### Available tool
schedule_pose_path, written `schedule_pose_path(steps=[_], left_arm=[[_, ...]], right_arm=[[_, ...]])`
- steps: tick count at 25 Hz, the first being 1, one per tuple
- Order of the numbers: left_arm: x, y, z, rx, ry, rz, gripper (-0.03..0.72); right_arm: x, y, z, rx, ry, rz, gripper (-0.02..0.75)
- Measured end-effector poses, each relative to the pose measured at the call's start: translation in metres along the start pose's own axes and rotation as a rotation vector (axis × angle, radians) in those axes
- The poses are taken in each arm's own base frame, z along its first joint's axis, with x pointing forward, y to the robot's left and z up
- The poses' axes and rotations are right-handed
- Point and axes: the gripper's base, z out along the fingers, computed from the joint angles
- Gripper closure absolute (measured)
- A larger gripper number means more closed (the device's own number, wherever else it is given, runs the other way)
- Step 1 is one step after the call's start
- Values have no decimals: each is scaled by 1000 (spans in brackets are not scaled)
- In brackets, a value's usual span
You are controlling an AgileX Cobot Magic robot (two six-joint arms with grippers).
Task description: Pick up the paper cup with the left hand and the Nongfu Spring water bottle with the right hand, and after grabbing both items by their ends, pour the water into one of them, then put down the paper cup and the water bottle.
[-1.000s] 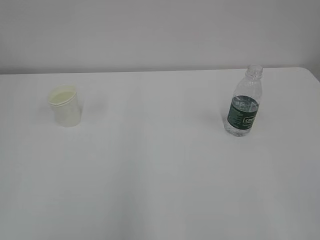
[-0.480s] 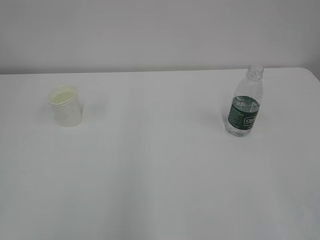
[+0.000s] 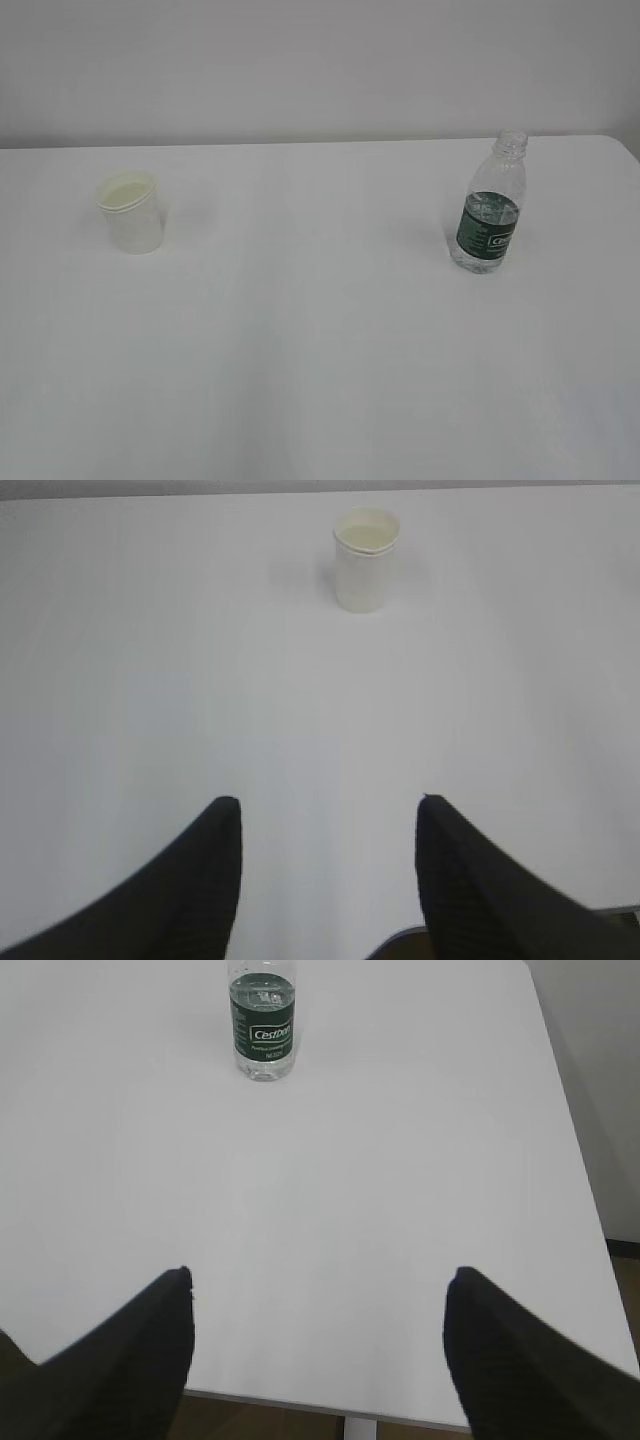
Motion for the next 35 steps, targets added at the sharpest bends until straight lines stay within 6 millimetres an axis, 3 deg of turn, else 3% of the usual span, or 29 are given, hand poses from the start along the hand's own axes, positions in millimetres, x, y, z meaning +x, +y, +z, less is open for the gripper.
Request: schedule_pose_path(steps=[35], left_arm=[[0, 0, 0, -28, -2, -14, 291]], right_arm=[[0, 0, 0, -2, 0, 1, 148]])
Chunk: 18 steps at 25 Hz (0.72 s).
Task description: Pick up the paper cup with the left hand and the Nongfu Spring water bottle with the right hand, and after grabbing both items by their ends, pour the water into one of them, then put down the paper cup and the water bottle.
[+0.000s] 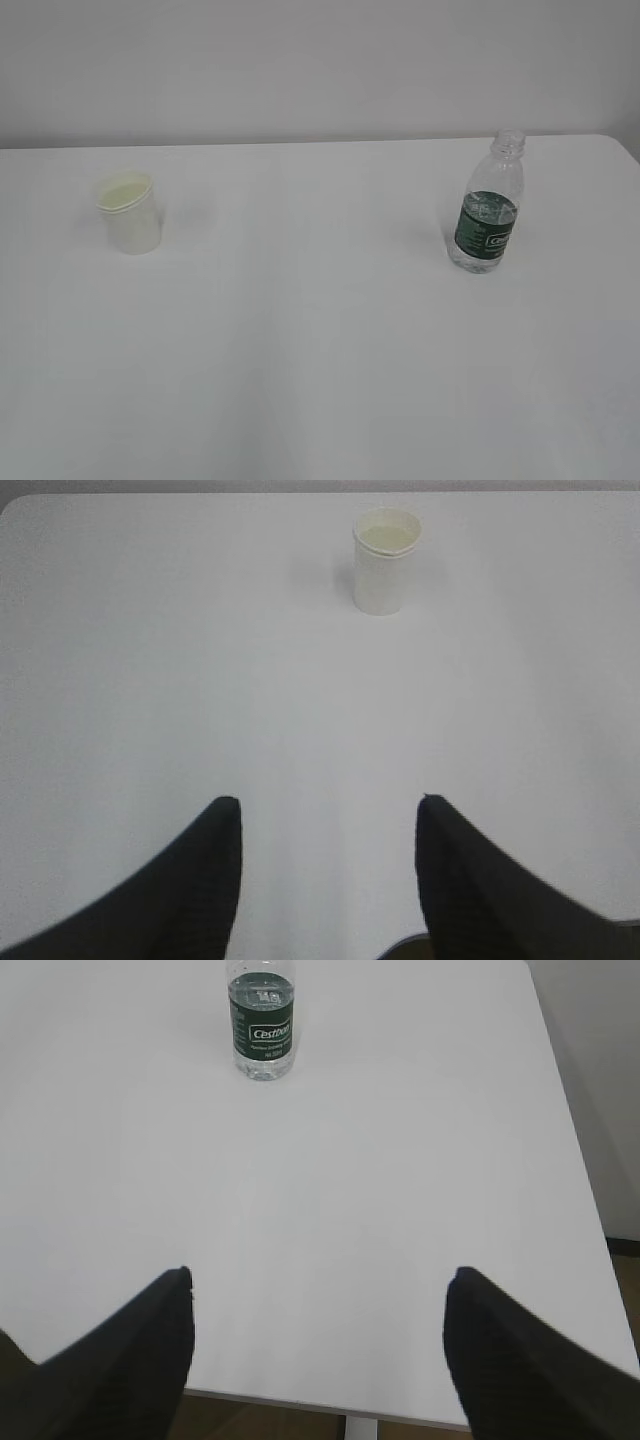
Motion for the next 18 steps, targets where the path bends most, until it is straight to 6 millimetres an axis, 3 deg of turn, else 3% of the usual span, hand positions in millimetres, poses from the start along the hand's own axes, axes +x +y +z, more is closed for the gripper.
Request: schedule_pose_path(steps=[8, 14, 18], left_arm=[[0, 0, 0, 0, 0, 0, 279], [0, 0, 0, 0, 0, 0, 173], [0, 0, 0, 0, 0, 0, 148]], right_arm=[[0, 0, 0, -1, 0, 1, 148], [0, 0, 0, -1, 0, 1, 148], [0, 0, 0, -1, 0, 1, 148]])
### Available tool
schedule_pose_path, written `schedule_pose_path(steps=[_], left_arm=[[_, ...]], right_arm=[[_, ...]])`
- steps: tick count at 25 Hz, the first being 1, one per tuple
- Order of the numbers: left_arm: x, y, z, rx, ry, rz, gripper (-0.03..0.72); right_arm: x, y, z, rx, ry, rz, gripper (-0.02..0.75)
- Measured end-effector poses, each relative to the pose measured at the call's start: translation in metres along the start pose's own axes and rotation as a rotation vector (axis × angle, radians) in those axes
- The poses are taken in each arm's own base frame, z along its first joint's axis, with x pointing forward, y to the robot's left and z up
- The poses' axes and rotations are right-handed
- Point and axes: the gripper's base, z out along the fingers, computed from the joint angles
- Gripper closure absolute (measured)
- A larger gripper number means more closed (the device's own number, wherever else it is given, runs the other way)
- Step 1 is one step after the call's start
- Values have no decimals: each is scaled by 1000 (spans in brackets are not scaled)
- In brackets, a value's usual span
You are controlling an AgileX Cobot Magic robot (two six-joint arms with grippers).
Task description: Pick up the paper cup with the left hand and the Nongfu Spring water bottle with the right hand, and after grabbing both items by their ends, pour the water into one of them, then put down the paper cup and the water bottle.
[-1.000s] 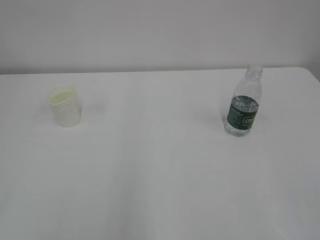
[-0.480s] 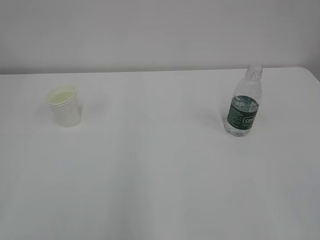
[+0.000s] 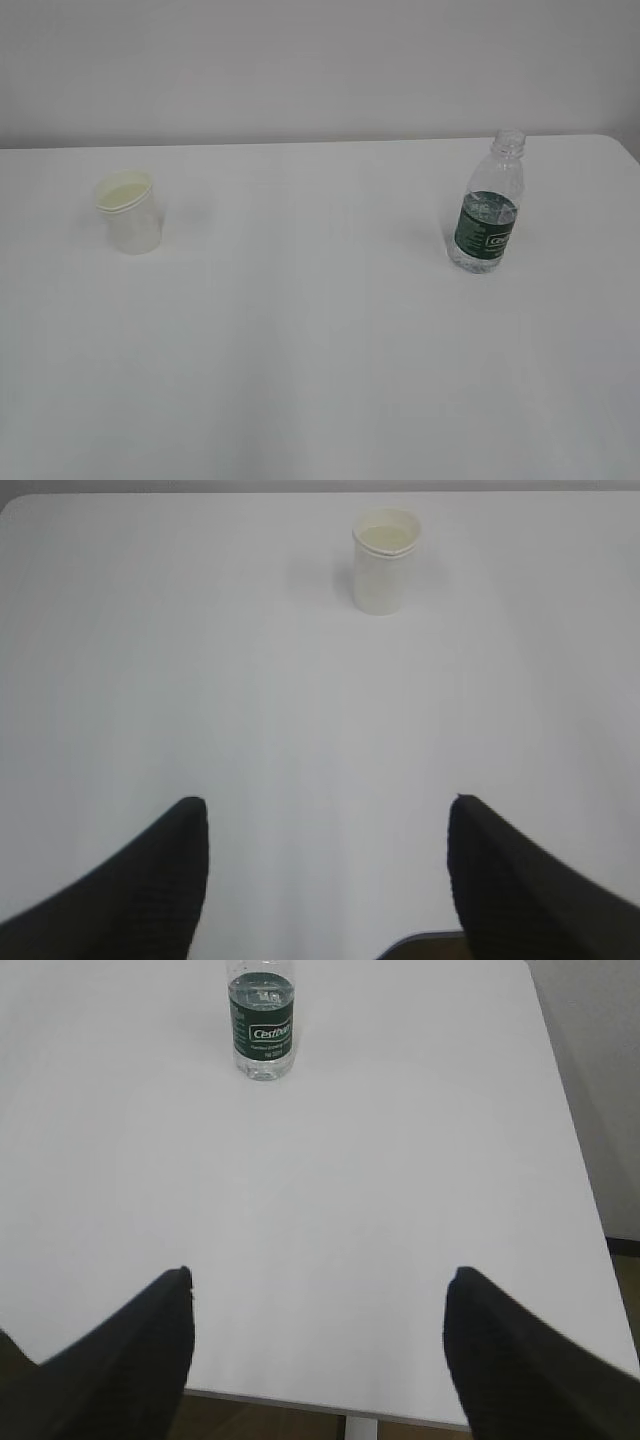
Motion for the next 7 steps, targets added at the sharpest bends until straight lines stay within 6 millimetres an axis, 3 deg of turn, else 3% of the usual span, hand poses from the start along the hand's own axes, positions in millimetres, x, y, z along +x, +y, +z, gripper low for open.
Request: schedule_pose_path(steps=[7], left_arm=[[0, 0, 0, 0, 0, 0, 143]], right_arm=[[0, 0, 0, 0, 0, 0, 148]])
